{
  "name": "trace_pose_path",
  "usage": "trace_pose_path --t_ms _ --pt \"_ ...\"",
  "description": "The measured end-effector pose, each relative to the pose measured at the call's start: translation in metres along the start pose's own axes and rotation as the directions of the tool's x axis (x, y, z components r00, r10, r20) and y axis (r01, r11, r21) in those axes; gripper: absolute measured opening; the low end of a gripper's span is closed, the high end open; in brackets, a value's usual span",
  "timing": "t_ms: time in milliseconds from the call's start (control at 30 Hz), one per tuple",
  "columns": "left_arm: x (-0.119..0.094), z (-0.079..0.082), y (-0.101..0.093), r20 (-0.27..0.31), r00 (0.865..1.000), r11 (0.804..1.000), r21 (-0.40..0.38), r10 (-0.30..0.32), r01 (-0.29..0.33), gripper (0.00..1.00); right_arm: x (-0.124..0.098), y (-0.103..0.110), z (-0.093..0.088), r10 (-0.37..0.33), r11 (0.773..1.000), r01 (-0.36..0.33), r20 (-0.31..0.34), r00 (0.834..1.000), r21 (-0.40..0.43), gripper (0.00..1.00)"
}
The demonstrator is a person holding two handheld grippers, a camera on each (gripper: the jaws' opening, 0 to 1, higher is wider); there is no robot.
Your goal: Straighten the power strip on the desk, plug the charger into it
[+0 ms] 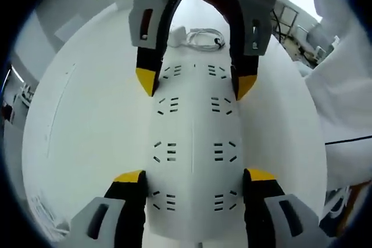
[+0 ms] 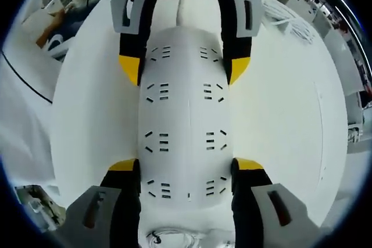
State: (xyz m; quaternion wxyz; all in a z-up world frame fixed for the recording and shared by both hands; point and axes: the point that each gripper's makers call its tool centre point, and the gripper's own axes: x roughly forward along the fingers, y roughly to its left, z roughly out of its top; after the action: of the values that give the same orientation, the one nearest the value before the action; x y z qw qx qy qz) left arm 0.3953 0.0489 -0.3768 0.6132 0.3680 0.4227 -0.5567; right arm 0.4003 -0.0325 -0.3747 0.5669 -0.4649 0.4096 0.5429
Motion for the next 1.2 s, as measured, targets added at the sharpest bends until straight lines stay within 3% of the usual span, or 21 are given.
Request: trace_pose_path --t_ms 567,633,733,800,833,900,967,1033,1133,1200 --pt "0.001 0.002 -0.003 -0.012 1.000 1.000 0.022 -0.007 0.007 0.69 -0.001 0.007 -0.001 -0.014 0.999 0.013 0.012 1.000 0.052 0.62" --pt "0.001 0.002 -0.001 -0.017 1.000 1.000 0.023 -0.008 0.008 0.68 -0.001 0.007 0.000 -0.015 0.999 0.013 0.042 0.999 0.050 0.63" --pt "0.001 0.001 0.006 -0.034 0.999 1.000 0.024 -0.008 0.008 0.68 -0.009 0.006 0.004 -0.006 0.998 -0.007 0.173 0.985 0.070 0.61" --pt "0.002 0.001 0.007 -0.047 0.999 1.000 0.025 -0.006 0.007 0.68 -0.034 -0.007 0.007 -0.054 0.985 -0.002 0.317 0.947 0.173 0.62" --pt "0.002 0.000 0.008 -0.052 0.999 1.000 0.025 -0.005 0.007 0.68 -0.038 -0.009 0.007 -0.064 0.982 0.000 0.338 0.939 0.186 0.66" --pt "0.002 0.000 0.009 -0.051 0.999 1.000 0.026 -0.006 0.007 0.68 -0.067 -0.023 -0.001 -0.156 0.954 0.012 0.466 0.871 0.298 0.69" --pt "0.001 0.000 0.009 -0.049 0.999 1.000 0.027 -0.005 0.006 0.68 -0.092 -0.035 -0.020 -0.256 0.933 0.054 0.549 0.795 0.356 0.63" --pt "0.000 0.000 0.007 -0.039 0.999 1.000 0.026 -0.005 0.006 0.68 -0.110 -0.048 -0.050 -0.382 0.892 0.129 0.570 0.728 0.434 0.58" --pt "-0.001 0.001 0.003 -0.026 1.000 1.000 0.025 -0.005 0.005 0.68 -0.117 -0.057 -0.097 -0.527 0.813 0.195 0.551 0.647 0.549 0.53" --pt "-0.002 0.001 -0.001 -0.027 1.000 1.000 0.027 -0.004 0.004 0.68 -0.104 -0.053 -0.124 -0.559 0.767 0.164 0.520 0.646 0.621 0.46"
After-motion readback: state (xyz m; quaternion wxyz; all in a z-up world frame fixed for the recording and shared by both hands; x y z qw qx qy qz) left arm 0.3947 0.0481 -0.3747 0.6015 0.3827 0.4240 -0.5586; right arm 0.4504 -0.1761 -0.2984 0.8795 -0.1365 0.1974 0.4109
